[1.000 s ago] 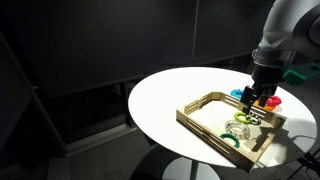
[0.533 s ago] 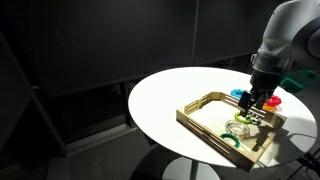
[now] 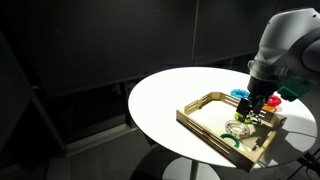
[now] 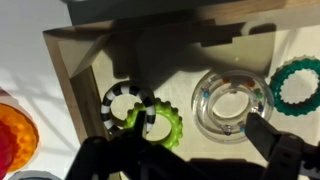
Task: Remove the small white and black ring from the tray and put it on the table on the blue right
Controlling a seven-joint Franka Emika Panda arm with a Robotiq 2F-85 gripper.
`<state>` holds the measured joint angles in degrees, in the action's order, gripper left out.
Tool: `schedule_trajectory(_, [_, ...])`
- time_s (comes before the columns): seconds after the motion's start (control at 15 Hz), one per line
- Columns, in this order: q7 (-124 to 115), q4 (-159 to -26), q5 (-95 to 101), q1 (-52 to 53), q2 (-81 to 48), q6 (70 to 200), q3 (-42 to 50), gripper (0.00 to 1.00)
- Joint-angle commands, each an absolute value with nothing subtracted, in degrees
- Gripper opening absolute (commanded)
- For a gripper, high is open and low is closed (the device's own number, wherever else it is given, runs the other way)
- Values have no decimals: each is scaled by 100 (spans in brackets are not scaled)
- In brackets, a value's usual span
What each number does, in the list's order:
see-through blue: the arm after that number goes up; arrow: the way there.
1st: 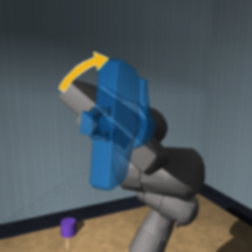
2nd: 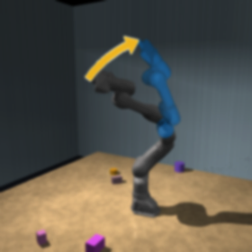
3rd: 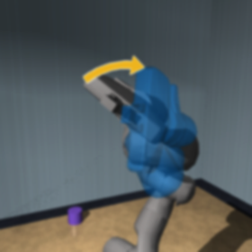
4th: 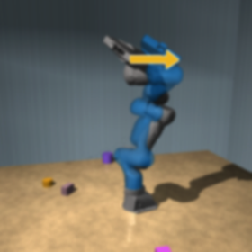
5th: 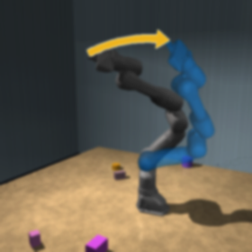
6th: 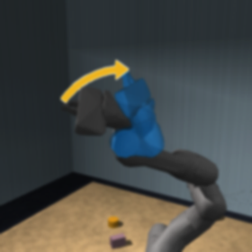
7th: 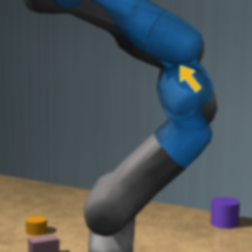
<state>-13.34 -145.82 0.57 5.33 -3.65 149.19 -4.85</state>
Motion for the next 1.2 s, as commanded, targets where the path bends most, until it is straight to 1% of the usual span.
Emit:
schedule_trajectory(0.0, [-1345,-14615,199,559,-444,15066,-459,100])
schedule_trajectory(1.13, [-1481,-14446,572,637,-875,15239,-356,100])
